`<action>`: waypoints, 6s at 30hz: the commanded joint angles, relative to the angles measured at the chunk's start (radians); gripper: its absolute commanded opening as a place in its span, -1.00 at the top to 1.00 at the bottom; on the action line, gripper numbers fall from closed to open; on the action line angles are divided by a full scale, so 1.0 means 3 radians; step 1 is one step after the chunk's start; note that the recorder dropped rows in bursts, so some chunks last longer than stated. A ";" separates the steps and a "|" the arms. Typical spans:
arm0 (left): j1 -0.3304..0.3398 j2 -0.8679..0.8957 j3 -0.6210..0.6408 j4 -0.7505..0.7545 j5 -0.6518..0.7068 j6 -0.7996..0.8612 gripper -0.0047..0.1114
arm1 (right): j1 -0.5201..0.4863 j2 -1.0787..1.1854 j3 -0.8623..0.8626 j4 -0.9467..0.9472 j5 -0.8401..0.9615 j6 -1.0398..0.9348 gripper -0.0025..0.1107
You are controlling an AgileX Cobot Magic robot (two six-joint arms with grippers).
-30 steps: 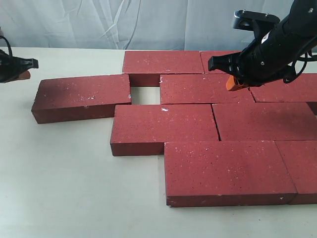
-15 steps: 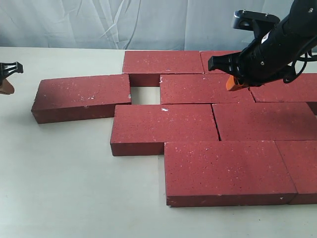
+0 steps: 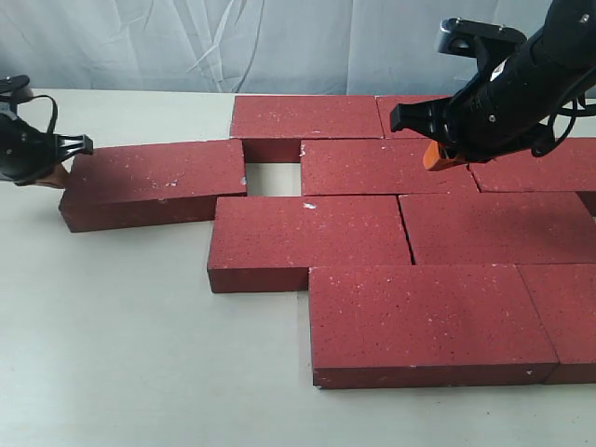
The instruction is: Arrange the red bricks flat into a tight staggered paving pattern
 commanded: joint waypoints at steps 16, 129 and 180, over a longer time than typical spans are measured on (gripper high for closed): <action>-0.0296 0.0124 -0.0005 -0.0016 -0.0585 0.0016 0.92 | -0.0012 -0.0028 0.0016 -0.0008 -0.0027 -0.0019 0.97; -0.1694 -0.0581 0.0802 -0.0032 0.0064 -0.0430 0.92 | -0.0012 -0.0028 0.0016 0.0017 0.0449 -0.0019 0.97; -0.1481 -0.2832 0.1658 0.0730 0.0262 -0.0807 0.92 | -0.0012 -0.1146 0.0407 -0.0195 0.0863 -0.0019 0.97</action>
